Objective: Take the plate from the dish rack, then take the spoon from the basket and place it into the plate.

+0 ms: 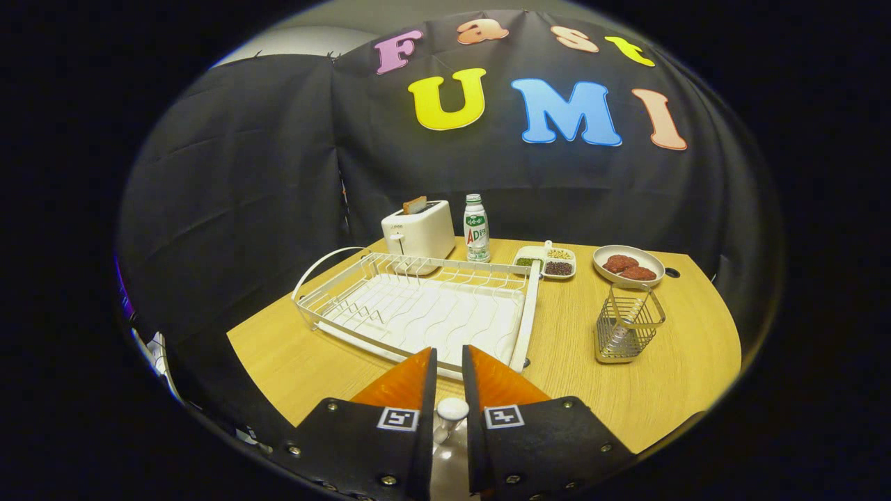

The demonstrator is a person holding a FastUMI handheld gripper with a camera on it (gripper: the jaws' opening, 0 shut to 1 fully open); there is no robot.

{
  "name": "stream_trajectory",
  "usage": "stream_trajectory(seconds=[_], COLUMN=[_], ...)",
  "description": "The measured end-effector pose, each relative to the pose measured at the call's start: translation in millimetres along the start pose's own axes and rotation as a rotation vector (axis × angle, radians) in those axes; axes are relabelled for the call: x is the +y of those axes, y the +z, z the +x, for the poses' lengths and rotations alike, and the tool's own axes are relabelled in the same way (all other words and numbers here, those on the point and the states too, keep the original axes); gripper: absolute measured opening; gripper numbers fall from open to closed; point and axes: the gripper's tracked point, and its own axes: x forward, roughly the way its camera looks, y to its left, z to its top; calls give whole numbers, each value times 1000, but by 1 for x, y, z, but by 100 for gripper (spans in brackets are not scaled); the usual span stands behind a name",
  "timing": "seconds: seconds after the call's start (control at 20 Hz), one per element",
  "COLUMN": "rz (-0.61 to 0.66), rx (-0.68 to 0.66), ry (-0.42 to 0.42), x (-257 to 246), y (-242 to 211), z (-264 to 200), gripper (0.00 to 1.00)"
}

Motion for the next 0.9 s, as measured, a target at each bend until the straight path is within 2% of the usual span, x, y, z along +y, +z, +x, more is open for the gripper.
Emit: stream_trajectory(seconds=[0.1, 0.2, 0.3, 0.4, 0.7, 0.9], rz=[-1, -5, -10, -16, -17, -15], rx=[0, -10, -44, -98, -340, -417], ry=[-13, -38, -68, -97, -294, -387], x=[-13, -27, -44, -63, -147, -187], y=[1, 6, 21, 45, 147, 176], z=[-7, -14, -27, -46, -125, -160], gripper=[20, 27, 31, 31, 31, 31])
